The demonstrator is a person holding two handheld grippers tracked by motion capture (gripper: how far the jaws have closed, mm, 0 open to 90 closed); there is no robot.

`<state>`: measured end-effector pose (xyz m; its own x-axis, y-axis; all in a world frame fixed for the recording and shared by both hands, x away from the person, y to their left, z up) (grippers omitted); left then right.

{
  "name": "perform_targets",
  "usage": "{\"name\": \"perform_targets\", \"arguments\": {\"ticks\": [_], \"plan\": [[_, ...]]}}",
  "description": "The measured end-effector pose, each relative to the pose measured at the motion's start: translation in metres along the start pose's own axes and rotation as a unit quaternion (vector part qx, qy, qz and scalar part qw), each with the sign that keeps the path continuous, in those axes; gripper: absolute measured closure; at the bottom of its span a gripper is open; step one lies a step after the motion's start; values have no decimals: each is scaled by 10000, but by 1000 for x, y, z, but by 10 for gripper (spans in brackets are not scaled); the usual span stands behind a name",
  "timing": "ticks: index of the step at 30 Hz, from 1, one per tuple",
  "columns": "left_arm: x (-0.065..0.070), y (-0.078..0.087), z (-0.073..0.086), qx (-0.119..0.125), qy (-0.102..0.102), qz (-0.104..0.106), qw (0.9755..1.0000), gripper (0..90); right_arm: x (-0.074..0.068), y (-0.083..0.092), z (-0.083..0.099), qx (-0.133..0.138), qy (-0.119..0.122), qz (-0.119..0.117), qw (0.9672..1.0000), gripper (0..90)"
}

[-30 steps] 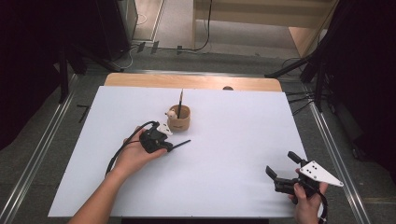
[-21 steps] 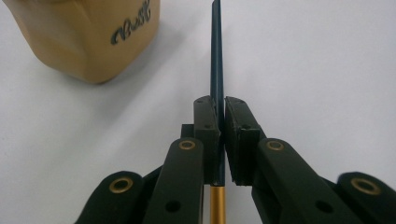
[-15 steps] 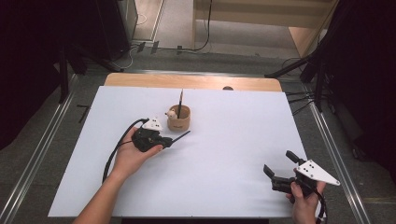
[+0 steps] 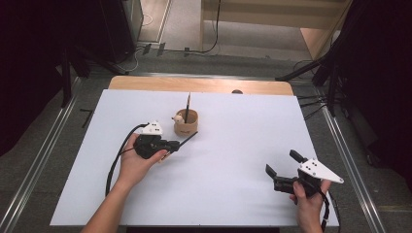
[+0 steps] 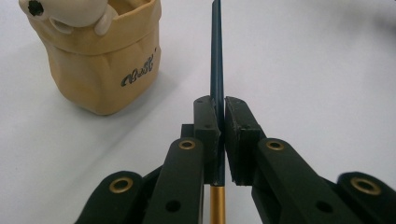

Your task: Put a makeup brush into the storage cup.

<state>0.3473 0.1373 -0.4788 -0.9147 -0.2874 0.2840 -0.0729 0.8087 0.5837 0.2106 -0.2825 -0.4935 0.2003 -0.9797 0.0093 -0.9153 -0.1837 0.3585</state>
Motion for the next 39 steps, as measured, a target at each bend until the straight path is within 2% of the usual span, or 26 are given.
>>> {"name": "perform_targets", "arguments": {"ticks": [12,20,28,35,39], "plan": [[4,-2,0,234,0,75,9997,849,-29,-18,-30,101,50,-245,9996,0],[7,-1,-3,388,-14,70,9992,850,-50,-36,-45,18,141,-305,9994,30],[10,-3,-5,522,-15,103,9986,850,-66,-50,-61,70,168,-468,9987,35],[14,-5,-8,641,-54,149,9978,850,-79,-58,-67,54,24,-591,9982,51],[15,-5,-9,739,-38,194,9971,849,-86,-61,-65,-9,-211,-708,9973,65]]}}
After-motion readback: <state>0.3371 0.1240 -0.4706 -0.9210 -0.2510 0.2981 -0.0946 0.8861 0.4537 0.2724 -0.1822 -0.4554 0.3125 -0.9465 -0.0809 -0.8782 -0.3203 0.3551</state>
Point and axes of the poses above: each handheld gripper's, and its own axes: y roughly backward along the jaws, z roughly out of its underside, x roughly to its right, the point moved 2 cm from there along -y, roughly forward along the jaws, and after that the axes turned 13 degrees about z, right-handed, at the moved point
